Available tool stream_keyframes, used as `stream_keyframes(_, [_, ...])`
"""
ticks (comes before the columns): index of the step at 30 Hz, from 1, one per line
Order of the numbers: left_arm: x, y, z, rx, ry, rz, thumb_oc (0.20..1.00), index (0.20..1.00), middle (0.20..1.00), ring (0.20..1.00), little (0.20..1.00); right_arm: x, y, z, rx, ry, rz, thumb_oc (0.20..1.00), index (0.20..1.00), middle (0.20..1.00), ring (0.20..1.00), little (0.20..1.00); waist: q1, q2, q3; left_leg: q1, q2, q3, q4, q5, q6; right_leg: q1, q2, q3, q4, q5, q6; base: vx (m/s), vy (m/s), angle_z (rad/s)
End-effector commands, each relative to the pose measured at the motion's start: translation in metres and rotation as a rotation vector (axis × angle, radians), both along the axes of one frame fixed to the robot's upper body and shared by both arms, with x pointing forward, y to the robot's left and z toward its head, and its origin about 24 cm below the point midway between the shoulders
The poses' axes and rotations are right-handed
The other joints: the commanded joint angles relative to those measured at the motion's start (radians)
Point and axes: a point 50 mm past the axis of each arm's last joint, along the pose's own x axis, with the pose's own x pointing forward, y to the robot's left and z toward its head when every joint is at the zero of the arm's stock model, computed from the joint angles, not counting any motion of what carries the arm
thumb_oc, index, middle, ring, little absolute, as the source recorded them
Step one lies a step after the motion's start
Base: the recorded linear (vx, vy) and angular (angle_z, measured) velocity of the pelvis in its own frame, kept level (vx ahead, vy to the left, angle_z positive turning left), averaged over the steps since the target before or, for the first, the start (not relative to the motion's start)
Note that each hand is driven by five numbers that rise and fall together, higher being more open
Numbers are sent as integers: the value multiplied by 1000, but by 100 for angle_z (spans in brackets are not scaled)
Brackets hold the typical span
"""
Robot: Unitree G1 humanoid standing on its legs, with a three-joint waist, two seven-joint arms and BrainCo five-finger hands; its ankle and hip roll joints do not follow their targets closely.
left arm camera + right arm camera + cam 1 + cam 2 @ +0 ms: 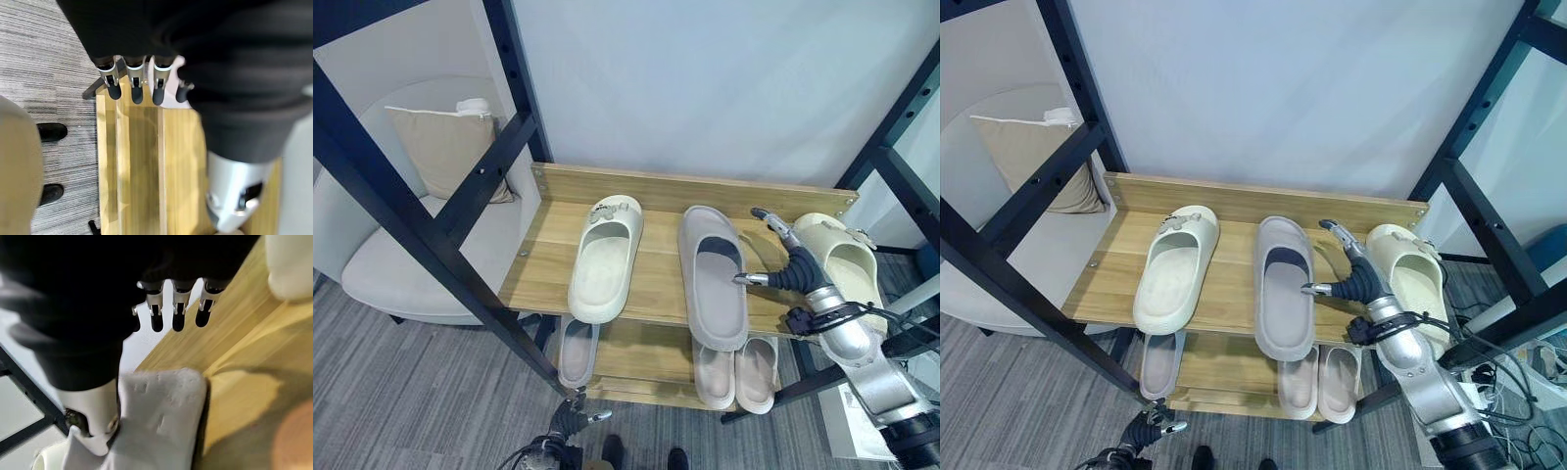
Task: Arrange the slippers neatly on the shoe rack.
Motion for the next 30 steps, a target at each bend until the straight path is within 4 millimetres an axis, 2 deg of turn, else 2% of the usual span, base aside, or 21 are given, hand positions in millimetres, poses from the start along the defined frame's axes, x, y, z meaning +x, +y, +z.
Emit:
stream_keyframes(1, [25, 12, 12, 32, -89, 8, 1000, 1000, 1000, 1000, 1000, 16, 11, 25, 14, -111, 30, 1000, 1000, 1000, 1000, 1000, 65, -40, 3, 44, 9, -20, 0, -81, -9, 44, -102, 14, 0, -68, 92, 11, 13, 17])
stream_keyframes(3, [27, 13, 14, 33, -104, 14, 1000, 1000, 1000, 1000, 1000, 22, 17, 27, -8, -123, 36, 1000, 1000, 1000, 1000, 1000, 78, -40, 5, 37, 7, -28, 0, -78, -9, 41, -104, 7, 0, -69, 92, 11, 19, 7])
stream_keyframes(8, [30, 16, 15, 45, -111, 20, 1000, 1000, 1000, 1000, 1000, 29, 15, 38, -116, -183, 5, 1000, 1000, 1000, 1000, 1000, 88, -44, 6, 32, 4, -38, 0, -77, -9, 41, -108, -1, 0, -68, 94, 10, 8, 9])
stream_keyframes(9, [31, 16, 16, 44, -119, 16, 1000, 1000, 1000, 1000, 1000, 33, 7, 52, -231, -238, -32, 1000, 1000, 1000, 1000, 1000, 91, -46, 5, 29, 3, -43, 0, -77, -10, 42, -109, -3, 0, -67, 94, 8, 10, 15])
stream_keyframes(10, [31, 16, 16, 43, -119, 16, 1000, 1000, 1000, 1000, 1000, 33, 7, 52, -231, -239, -33, 1000, 1000, 1000, 1000, 1000, 90, -46, 6, 29, 3, -43, 0, -77, -10, 42, -109, -4, 0, -68, 94, 13, 13, 9])
stream_keyframes(13, [36, 14, 19, 34, -135, 4, 1000, 1000, 1000, 1000, 1000, 41, -7, 79, -483, -344, -102, 1000, 1000, 1000, 1000, 1000, 88, -53, 2, 21, 0, -57, 0, -67, -12, 39, -109, -7, 0, -59, 94, 2, 7, 4])
stream_keyframes(14, [36, 14, 19, 32, -139, 1, 1000, 1000, 1000, 1000, 1000, 43, -9, 83, -558, -365, -112, 1000, 1000, 1000, 1000, 1000, 88, -55, 0, 26, -1, -59, 0, -77, -12, 45, -109, -8, 1, -68, 93, -27, 21, 8])
stream_keyframes(17, [38, 12, 19, 27, -134, -4, 1000, 1000, 1000, 1000, 1000, 47, -13, 88, -636, -365, -140, 1000, 1000, 1000, 1000, 1000, 84, -55, -2, 23, -2, -67, 0, -69, -13, 44, -109, -11, 2, -61, 92, -6, 13, 15])
stream_keyframes(22, [40, 10, 20, 20, -137, -4, 1000, 1000, 1000, 1000, 1000, 49, -16, 75, -640, -298, -154, 1000, 1000, 1000, 1000, 1000, 81, -55, -3, 24, -4, -72, 0, -69, -12, 47, -109, -15, 3, -61, 90, 0, 4, 3])
stream_keyframes(24, [41, 12, 20, 22, -137, 2, 1000, 1000, 1000, 1000, 1000, 48, -15, 57, -599, -228, -143, 1000, 1000, 1000, 1000, 1000, 85, -55, 0, 24, -3, -73, 0, -70, -11, 47, -110, -18, 4, -63, 90, 0, 0, 0])
stream_keyframes(25, [40, 12, 20, 22, -136, 2, 1000, 1000, 1000, 1000, 1000, 48, -15, 57, -599, -228, -143, 1000, 1000, 1000, 1000, 1000, 85, -55, 0, 24, -3, -73, 0, -70, -11, 47, -110, -18, 4, -63, 90, 0, 0, 0])
stream_keyframes(27, [39, 13, 20, 24, -136, -3, 1000, 1000, 1000, 1000, 1000, 48, -14, 33, -580, -133, -123, 1000, 1000, 1000, 1000, 1000, 92, -55, 4, 22, -3, -73, 0, -70, -11, 45, -110, -21, 3, -63, 90, 0, 0, 0])
stream_keyframes(28, [39, 13, 20, 24, -136, -3, 1000, 1000, 1000, 1000, 1000, 48, -14, 33, -579, -133, -122, 1000, 1000, 1000, 1000, 1000, 92, -55, 4, 22, -3, -73, 0, -70, -11, 45, -110, -21, 3, -63, 90, 0, 0, 0])
stream_keyframes(30, [36, 16, 19, 32, -130, -5, 1000, 1000, 1000, 1000, 1000, 46, -15, 16, -593, -64, -108, 1000, 1000, 1000, 1000, 1000, 96, -54, 8, 20, -3, -71, 0, -70, -10, 43, -111, -21, 1, -63, 91, 0, 0, 0])
